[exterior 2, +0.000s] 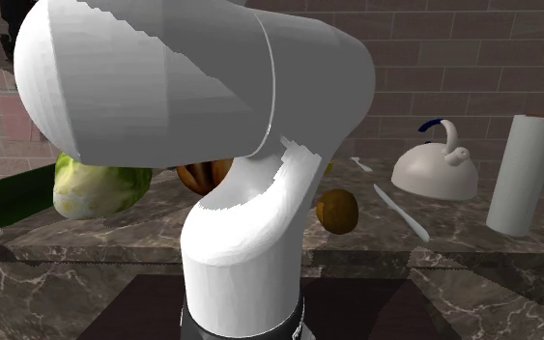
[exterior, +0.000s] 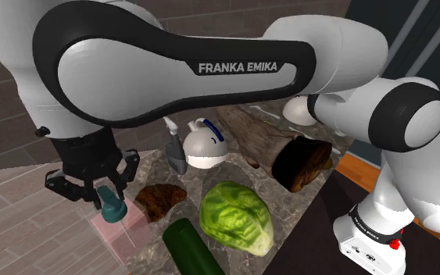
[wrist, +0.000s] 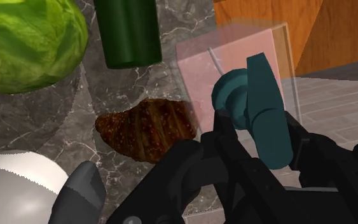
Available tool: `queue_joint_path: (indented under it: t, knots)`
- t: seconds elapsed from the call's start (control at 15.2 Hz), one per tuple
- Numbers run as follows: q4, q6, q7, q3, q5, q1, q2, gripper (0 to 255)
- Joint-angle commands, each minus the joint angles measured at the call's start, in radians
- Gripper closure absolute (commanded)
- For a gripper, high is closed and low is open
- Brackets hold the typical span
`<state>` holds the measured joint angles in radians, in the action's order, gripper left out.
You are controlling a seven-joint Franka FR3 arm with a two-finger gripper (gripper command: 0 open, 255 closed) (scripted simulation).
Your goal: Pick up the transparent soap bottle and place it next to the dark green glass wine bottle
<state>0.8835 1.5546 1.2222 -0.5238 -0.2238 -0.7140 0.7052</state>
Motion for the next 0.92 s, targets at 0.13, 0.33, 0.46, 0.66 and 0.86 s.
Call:
queue_joint_path:
  t: [0.13,0.33,0.46,0.66,0.86]
  knots:
    - [0.105,0.075,0.001,-0.005,0.008,0.028,-0.027,255]
    - [0.167,0.124,0.002,-0.006,0.012,0.043,-0.038,255]
    - [0.203,0.154,0.002,-0.007,0.013,0.051,-0.043,255]
    - [0.252,0.198,0.003,-0.006,0.013,0.061,-0.047,255]
    - [0.295,0.238,0.003,-0.005,0.012,0.068,-0.047,255]
